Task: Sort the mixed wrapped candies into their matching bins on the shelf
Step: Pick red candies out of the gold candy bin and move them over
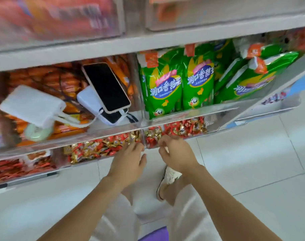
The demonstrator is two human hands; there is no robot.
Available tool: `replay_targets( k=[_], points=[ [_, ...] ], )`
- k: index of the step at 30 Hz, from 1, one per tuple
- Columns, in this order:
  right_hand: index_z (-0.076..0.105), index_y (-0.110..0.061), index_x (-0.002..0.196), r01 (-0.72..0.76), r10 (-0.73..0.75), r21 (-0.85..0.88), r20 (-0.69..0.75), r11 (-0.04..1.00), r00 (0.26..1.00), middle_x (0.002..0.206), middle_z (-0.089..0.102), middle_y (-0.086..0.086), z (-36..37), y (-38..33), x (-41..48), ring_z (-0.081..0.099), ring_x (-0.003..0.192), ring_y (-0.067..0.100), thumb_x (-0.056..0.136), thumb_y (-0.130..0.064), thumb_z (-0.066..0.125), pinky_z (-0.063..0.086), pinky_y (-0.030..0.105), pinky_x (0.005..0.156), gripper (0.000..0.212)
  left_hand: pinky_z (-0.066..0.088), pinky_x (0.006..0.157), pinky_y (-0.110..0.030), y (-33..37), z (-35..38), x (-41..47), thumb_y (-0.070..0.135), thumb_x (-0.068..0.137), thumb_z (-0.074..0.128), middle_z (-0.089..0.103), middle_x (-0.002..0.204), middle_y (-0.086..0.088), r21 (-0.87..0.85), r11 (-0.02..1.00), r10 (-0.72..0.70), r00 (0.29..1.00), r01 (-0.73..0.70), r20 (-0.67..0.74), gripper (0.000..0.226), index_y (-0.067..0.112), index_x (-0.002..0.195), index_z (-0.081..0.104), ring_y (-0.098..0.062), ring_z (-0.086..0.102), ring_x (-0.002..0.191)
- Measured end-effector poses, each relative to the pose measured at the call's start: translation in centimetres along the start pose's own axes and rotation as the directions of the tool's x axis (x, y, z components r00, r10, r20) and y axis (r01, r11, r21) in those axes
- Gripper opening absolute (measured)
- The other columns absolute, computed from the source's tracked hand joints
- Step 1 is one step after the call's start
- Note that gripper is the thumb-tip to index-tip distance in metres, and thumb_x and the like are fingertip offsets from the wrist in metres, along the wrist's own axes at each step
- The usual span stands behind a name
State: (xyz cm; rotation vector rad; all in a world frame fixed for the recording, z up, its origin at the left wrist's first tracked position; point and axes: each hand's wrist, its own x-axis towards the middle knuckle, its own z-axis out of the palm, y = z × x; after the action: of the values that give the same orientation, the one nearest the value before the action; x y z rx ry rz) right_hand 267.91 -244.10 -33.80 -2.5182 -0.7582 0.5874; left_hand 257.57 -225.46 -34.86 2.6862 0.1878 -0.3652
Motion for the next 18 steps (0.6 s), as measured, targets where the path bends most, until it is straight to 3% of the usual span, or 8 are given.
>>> replay_targets(
  k=[3, 7, 11, 13, 18],
  points=[
    [0.072, -0.016, 0.098, 0.091, -0.089, 0.004, -0.207, 0.996, 0.974, 0.081, 0.067, 0.004, 3.5, 4.0, 3.5, 0.063, 0.078, 0.03, 0.093, -0.026, 0.044, 0.055, 0.04, 0.067, 0.031, 0.05, 0.064, -0.037, -0.2, 4.8, 2.8, 0.041, 0.1, 0.046, 0.059, 0.084, 0.002, -0.058, 0.998, -0.045, 0.967, 0.031, -0.249, 0.024, 0.021, 0.092, 0.056, -0.023, 0.06, 0.077],
    [0.075, -0.013, 0.087, 0.274, -0.247, -0.006, -0.447, 0.962, 0.859, 0.079, 0.068, 0.003, 7.0, 5.9, 6.7, 0.064, 0.075, 0.028, 0.086, -0.018, 0.052, 0.054, 0.036, 0.068, 0.023, 0.031, 0.051, -0.032, -0.9, 8.1, 5.2, 0.033, 0.099, 0.052, 0.044, 0.065, 0.007, -0.181, 0.984, -0.105, 0.844, 0.009, -0.526, 0.027, 0.022, 0.077, 0.04, -0.022, 0.049, 0.057],
    [0.077, -0.017, 0.089, 0.195, -0.11, 0.054, -0.669, 0.979, 0.736, 0.079, 0.072, -0.002, 9.7, 6.8, 6.9, 0.066, 0.073, 0.022, 0.085, -0.021, 0.053, 0.053, 0.035, 0.062, 0.024, 0.023, 0.053, -0.036, -0.8, 10.8, 5.9, 0.028, 0.094, 0.064, 0.04, 0.059, 0.005, -0.379, 0.923, -0.296, 0.75, 0.066, -0.591, 0.034, 0.023, 0.074, 0.036, -0.021, 0.042, 0.053],
    [0.075, -0.02, 0.092, 0.167, -0.088, 0.051, -0.682, 0.985, 0.726, 0.078, 0.071, -0.004, 10.1, 6.9, 6.7, 0.066, 0.072, 0.021, 0.086, -0.023, 0.056, 0.052, 0.037, 0.064, 0.021, 0.023, 0.055, -0.038, -0.3, 11.8, 5.8, 0.025, 0.086, 0.066, 0.044, 0.065, 0.005, -0.397, 0.915, -0.318, 0.745, 0.078, -0.586, 0.029, 0.024, 0.079, 0.037, -0.023, 0.044, 0.06],
    [0.073, -0.02, 0.094, 0.251, -0.234, -0.059, -0.608, 0.966, 0.758, 0.075, 0.072, -0.004, 10.2, 8.3, 4.4, 0.067, 0.073, 0.021, 0.082, -0.025, 0.058, 0.053, 0.04, 0.072, 0.02, 0.039, 0.065, -0.045, -0.2, 12.5, 4.3, 0.024, 0.085, 0.065, 0.054, 0.081, -0.001, -0.189, 0.982, -0.103, 0.748, -0.031, -0.656, 0.021, 0.02, 0.09, 0.046, -0.029, 0.05, 0.078]
  ],
)
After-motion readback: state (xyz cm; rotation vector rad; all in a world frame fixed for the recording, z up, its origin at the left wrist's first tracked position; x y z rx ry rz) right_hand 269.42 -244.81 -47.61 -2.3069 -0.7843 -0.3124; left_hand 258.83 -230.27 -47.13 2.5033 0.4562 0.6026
